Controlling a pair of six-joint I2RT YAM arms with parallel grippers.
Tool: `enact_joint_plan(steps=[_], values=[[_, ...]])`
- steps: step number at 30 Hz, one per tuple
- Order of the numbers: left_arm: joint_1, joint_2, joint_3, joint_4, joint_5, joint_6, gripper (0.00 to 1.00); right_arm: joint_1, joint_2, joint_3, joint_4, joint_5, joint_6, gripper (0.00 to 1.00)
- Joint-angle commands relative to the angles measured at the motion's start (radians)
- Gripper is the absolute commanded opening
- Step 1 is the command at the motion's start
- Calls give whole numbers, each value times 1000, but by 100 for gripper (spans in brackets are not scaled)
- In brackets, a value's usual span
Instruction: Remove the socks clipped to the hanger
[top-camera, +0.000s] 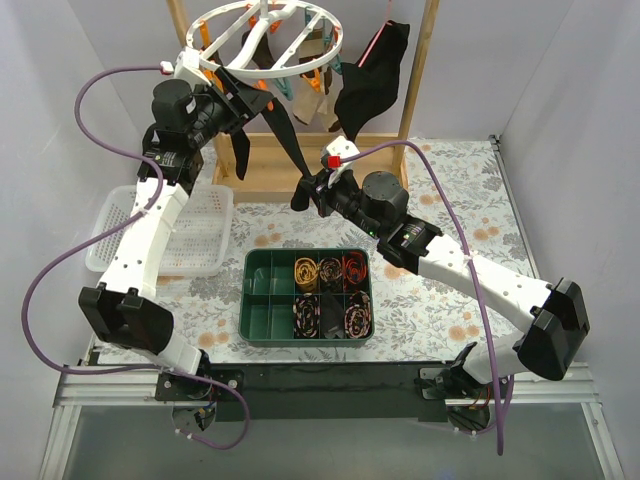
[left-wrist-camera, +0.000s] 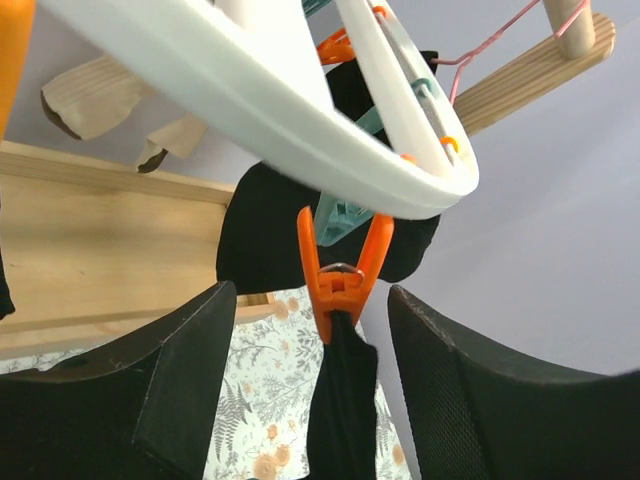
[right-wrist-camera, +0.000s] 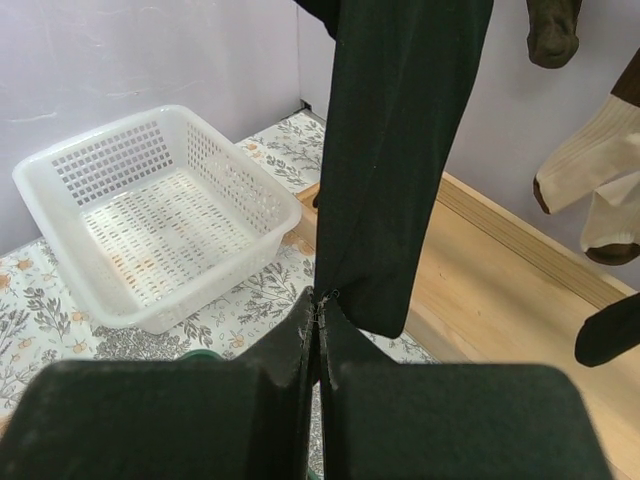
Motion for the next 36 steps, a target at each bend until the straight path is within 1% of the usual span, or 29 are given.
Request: enact_joint_plan(steps=[1, 4, 5, 8, 14, 16, 17, 18, 20, 21, 22, 28, 29, 30, 31, 32, 33, 34, 35, 36], values=[[3, 15, 83, 25, -11, 31, 58, -5, -32, -3, 17, -9, 4, 1], [3, 45, 116, 26, -11, 33, 56, -5, -34, -6, 17, -7, 4, 1], [3, 53, 126, 28, -11, 34, 53, -4, -34, -6, 17, -9, 4, 1], [3, 73, 146, 25, -4, 31, 49, -5, -37, -4, 17, -7, 4, 1], [3, 96, 170, 25, 16, 19, 46, -5, -38, -6, 17, -7, 4, 1], [3, 102, 173, 25, 21, 18, 40, -5, -38, -6, 17, -6, 4, 1], [3, 105, 178, 23, 24, 19, 31, -7, -40, -9, 17, -6, 4, 1], [4, 104, 179, 25, 21, 18, 19, -5, -40, -9, 17, -6, 4, 1], [4, 104, 181, 25, 20, 24, 11, -5, -43, -15, 17, -7, 25, 1], [4, 104, 183, 23, 15, 28, 4, -5, -46, -18, 15, -7, 28, 1], [3, 101, 181, 21, 10, 30, 0, -5, -49, -21, 15, -7, 37, 1], [3, 93, 186, -11, 13, 70, 0, -5, -87, -69, 9, -21, 79, 1], [4, 88, 181, -21, 13, 82, 2, -5, -94, -69, 3, -26, 85, 1], [4, 81, 169, -25, 15, 88, 8, -5, -97, -70, -14, -29, 89, 1], [3, 64, 160, -28, 16, 99, 16, -4, -103, -70, -22, -32, 93, 1], [4, 53, 147, -35, 18, 106, 31, -5, -106, -70, -31, -39, 96, 1], [3, 43, 135, -40, 24, 131, 39, -5, -109, -67, -51, -44, 103, 1], [4, 26, 106, -43, 29, 145, 45, -5, -114, -62, -65, -49, 108, 1], [3, -6, 89, -40, 42, 151, 60, -7, -115, -58, -77, -56, 112, 1], [4, -26, 72, -38, 50, 174, 67, -5, -115, -46, -88, -67, 119, 1]])
